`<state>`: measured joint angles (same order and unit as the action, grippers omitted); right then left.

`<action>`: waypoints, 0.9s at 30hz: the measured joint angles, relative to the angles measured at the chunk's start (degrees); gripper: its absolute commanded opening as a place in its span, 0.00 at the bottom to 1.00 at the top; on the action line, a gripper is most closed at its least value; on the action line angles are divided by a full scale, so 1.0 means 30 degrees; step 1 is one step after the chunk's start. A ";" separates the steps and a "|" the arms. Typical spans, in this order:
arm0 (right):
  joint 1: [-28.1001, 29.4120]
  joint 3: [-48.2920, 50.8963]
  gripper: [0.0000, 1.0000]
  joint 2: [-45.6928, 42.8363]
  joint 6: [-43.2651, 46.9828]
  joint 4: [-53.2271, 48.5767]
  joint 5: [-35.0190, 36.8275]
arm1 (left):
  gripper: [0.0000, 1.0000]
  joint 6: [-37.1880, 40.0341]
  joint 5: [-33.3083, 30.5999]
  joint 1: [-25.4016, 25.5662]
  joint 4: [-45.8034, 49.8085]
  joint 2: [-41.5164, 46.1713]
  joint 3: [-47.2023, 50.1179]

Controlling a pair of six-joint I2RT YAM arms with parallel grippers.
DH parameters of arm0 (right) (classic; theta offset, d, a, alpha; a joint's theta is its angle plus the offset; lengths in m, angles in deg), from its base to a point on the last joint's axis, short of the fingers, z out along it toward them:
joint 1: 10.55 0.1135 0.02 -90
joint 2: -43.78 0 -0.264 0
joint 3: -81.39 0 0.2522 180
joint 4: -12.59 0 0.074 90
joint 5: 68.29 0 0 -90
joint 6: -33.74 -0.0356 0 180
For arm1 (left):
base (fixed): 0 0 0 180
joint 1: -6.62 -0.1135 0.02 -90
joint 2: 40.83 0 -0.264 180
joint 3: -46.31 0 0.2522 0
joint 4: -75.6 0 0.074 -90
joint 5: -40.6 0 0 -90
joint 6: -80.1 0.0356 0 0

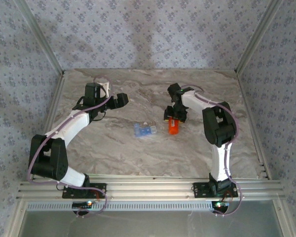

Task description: Sort the pills into containers

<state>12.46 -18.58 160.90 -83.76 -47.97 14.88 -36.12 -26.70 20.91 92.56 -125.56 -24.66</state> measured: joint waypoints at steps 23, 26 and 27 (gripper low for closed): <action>-0.0175 -0.1843 0.33 -0.5231 -0.0605 0.6528 -0.3417 | 0.99 0.0933 0.7089 0.2987 -0.1836 -0.1727 -0.3373; -0.0182 -0.2579 0.32 -0.5727 -0.0772 0.8684 -0.4437 | 0.99 0.0933 0.7898 0.3228 -0.2025 -0.2251 -0.4262; -0.0175 -0.2769 0.32 -0.5741 -0.0852 0.9238 -0.4743 | 0.99 0.0933 0.8182 0.3279 -0.2018 -0.2419 -0.4561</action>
<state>11.93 -26.89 143.67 -86.32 -20.26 0.65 -33.32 -2.16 30.74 86.51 -132.81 -38.34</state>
